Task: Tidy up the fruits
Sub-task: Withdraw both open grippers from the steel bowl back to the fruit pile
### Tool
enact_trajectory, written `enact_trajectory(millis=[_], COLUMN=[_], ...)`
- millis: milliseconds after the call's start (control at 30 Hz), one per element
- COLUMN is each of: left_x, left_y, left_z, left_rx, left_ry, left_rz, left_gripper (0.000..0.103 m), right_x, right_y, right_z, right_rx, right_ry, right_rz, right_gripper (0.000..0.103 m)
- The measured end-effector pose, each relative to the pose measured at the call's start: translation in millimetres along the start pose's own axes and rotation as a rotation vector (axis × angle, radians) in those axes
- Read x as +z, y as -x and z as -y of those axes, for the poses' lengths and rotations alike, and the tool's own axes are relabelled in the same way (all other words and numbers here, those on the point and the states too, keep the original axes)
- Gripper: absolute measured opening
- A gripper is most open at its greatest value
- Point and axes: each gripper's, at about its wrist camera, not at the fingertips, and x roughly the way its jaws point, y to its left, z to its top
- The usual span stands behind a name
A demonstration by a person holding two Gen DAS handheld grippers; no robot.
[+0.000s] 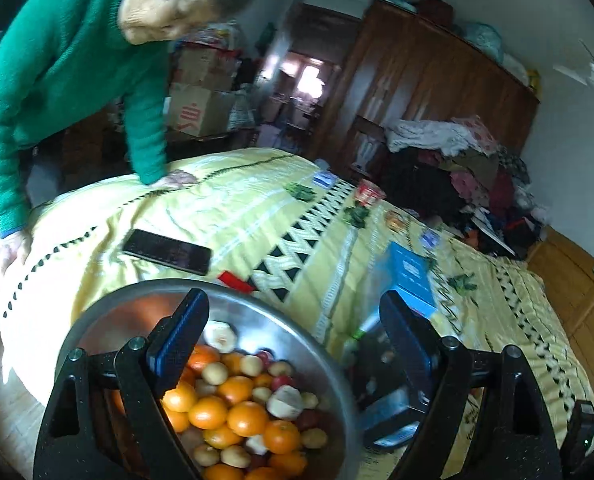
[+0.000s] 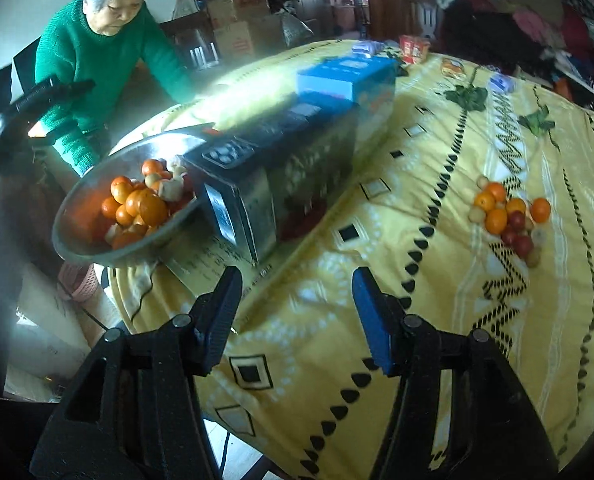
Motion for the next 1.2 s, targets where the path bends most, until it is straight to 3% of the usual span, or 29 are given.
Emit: enact_trajectory(millis=[267, 433, 600, 833, 1133, 1200], left_x=[-50.6, -78.6, -93.6, -120.4, -159.4, -165.2], left_y=[-6.5, -17.7, -33.6, -54.9, -94.6, -105.9], left_z=[137.7, 195.6, 225.2, 233.5, 247.3, 247.7], left_rx=[-0.271, -0.368, -0.395, -0.408, -0.424, -0.415], left_ry=[-0.278, -0.368, -0.423, -0.448, -0.428, -0.417], left_rz=[-0.086, -0.17, -0.222, -0.319, -0.434, -0.455], left_gripper=[0.088, 0.088, 0.088, 0.088, 0.088, 0.088], right_x=[-26.5, -39.2, -57.4, -76.2, -67.3, -58.1], right_y=[7.8, 15.2, 15.7, 15.7, 18.4, 10.5], right_z=[24.1, 53.4, 81.0, 106.6, 172.0, 194.2], right_rx=[-0.009, -0.031, -0.051, -0.071, -0.137, -0.146], right_ry=[-0.045, -0.108, -0.178, -0.233, -0.34, -0.359], right_rz=[-0.019, -0.029, -0.06, -0.096, -0.038, -0.024], right_gripper=[0.058, 0.058, 0.058, 0.058, 0.058, 0.052])
